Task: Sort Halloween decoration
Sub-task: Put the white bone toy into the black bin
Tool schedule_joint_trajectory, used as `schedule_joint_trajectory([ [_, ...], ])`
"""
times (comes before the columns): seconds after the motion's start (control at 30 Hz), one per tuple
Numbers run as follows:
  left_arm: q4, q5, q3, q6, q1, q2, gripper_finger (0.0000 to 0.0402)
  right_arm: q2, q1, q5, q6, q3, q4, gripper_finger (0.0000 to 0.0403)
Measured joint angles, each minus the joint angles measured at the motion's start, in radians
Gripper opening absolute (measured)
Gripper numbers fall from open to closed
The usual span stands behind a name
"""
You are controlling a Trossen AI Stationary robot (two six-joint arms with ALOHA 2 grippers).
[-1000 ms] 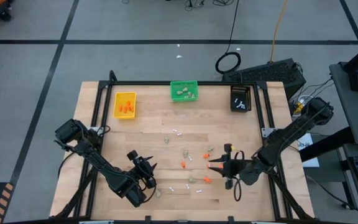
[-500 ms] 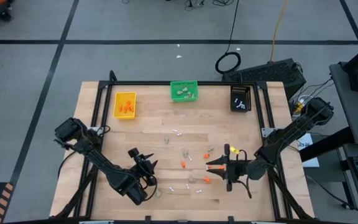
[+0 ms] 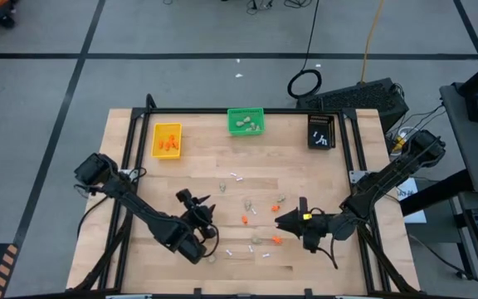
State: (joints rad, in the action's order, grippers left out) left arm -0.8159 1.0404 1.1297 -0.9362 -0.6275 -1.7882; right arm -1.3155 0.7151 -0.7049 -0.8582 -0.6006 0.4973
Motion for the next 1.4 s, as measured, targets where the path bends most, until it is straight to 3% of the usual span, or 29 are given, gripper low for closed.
schedule_joint_trajectory([
  [0.6, 0.008, -0.001, 0.0, 0.001, 0.063, 0.0, 0.0168, 0.0, 0.0, -0.004, -0.097, 0.0, 0.0, 0.0091],
  [0.8, 0.028, -0.001, 0.0, 0.001, 0.077, 0.0, 0.0168, 0.0, 0.0, -0.009, -0.044, 0.0, 0.0, 0.0091],
  [0.9, 0.028, -0.002, 0.0, 0.001, 0.077, 0.0, 0.0168, 0.0, -0.001, -0.069, 0.013, 0.0, -0.001, 0.0091],
  [1.03, 0.028, -0.002, 0.0, 0.001, 0.076, 0.0, 0.0168, 0.0, -0.001, -0.238, 0.061, 0.0, -0.017, 0.0091],
  [1.4, 0.034, -0.021, -0.001, 0.001, 0.076, 0.0, 0.0168, 0.016, -0.111, -0.581, -0.018, 0.0, -0.038, 0.0091],
])
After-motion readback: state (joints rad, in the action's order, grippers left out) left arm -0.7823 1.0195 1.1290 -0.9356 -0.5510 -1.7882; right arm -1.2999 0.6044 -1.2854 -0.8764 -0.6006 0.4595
